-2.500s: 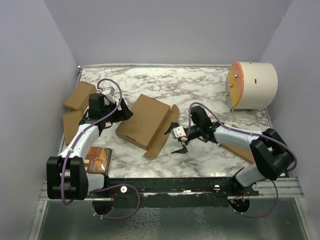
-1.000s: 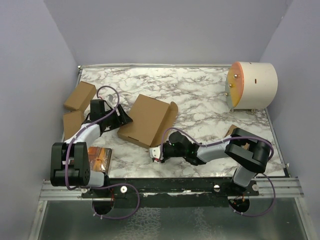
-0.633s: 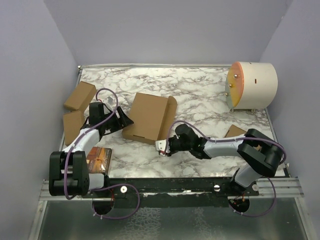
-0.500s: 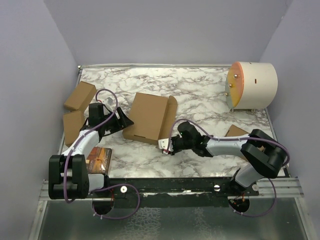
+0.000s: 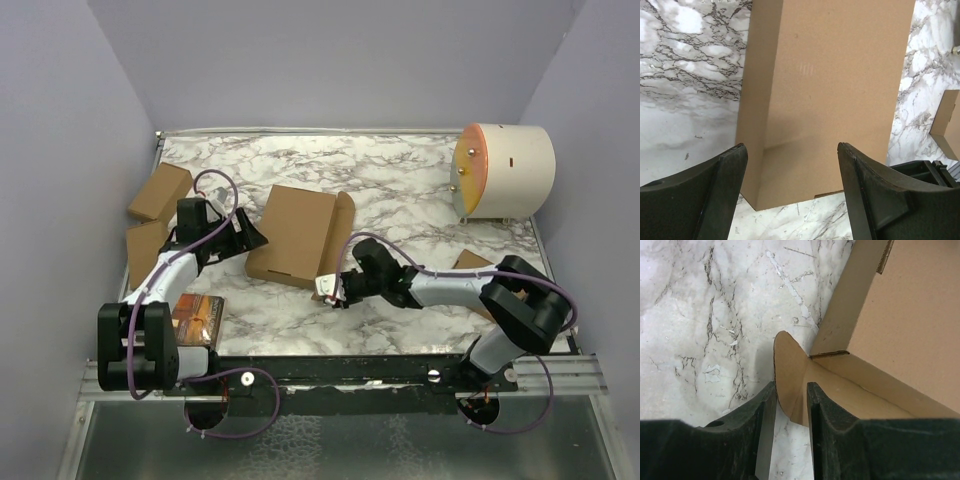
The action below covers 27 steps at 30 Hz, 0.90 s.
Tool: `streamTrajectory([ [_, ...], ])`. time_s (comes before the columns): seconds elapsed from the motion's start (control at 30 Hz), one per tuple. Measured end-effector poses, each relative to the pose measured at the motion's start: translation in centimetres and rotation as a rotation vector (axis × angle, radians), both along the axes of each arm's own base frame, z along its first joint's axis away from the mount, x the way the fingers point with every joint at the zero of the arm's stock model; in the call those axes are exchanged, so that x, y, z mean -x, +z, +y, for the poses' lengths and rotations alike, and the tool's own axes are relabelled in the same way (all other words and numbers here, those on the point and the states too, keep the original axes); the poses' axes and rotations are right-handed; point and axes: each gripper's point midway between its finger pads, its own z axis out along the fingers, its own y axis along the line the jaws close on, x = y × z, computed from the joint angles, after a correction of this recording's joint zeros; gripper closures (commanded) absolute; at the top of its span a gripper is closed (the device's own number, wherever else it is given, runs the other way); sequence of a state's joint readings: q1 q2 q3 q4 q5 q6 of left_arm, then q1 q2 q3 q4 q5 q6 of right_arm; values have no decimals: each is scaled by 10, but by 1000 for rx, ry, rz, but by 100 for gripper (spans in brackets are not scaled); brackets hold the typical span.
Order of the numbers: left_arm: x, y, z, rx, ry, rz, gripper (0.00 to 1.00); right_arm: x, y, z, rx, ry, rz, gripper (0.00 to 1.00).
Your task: Fold the paper box
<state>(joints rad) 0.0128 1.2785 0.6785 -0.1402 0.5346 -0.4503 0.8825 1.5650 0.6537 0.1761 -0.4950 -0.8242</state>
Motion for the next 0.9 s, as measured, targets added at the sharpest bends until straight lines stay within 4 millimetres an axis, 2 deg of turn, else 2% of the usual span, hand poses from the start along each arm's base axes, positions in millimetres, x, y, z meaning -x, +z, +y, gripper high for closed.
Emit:
streamTrajectory([
  [0.23,0,-11,-2,-10,-20,27,24,7,-10,4,15,15,18,69],
  [0.9,-1,-11,-1,-27,-38,5,24,5,-5,11,-18,10,8,71],
])
